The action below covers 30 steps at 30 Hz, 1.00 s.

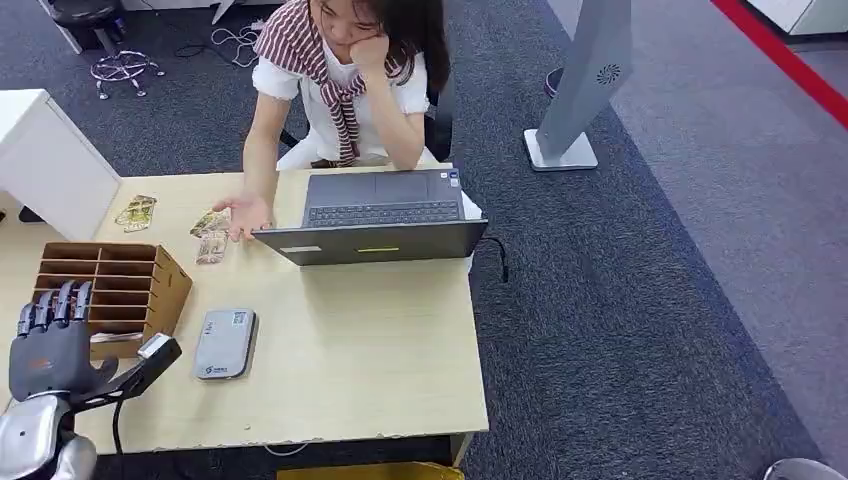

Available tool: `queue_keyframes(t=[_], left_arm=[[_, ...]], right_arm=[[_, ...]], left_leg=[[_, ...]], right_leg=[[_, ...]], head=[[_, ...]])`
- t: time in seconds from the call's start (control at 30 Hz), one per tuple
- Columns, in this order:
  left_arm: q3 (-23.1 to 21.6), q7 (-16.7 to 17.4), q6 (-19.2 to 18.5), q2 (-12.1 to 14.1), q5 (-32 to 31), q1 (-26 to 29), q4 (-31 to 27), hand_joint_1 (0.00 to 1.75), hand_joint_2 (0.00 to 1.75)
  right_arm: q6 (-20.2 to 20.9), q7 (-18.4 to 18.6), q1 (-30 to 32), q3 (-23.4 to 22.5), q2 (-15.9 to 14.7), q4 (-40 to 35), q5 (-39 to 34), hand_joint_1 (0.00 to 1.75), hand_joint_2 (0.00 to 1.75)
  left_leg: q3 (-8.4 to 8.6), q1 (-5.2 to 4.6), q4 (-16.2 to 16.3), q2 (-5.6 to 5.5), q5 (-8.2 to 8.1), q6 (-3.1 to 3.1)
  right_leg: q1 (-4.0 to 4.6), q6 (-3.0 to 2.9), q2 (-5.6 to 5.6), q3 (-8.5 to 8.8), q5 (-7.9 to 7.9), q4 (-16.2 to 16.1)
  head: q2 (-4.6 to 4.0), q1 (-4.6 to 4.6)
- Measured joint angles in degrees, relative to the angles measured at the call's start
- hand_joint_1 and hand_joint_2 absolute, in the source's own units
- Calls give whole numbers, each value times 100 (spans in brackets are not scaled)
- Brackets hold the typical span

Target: Pass the card to the sensor for recognition and then transmit it.

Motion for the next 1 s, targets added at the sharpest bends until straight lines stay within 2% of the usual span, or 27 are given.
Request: queue_keyframes(t=[0.4, 1.0], left_arm=[[0, -7, -63, 0, -42, -157, 61, 0, 175], [-2, 2, -240, 15, -52, -341, 461, 0, 175]], right_arm=[[2, 7, 0, 11, -2, 0, 7, 0, 175], [2, 9, 0, 20, -11, 0, 13, 0, 175]], left_leg=[[0, 0, 0, 0, 0, 0], [0, 0, 0, 0, 0, 0]], right_leg=[[0, 0, 1, 0, 0, 0], [0, 0, 1, 0, 0, 0]], head=[[0, 0], [0, 0]])
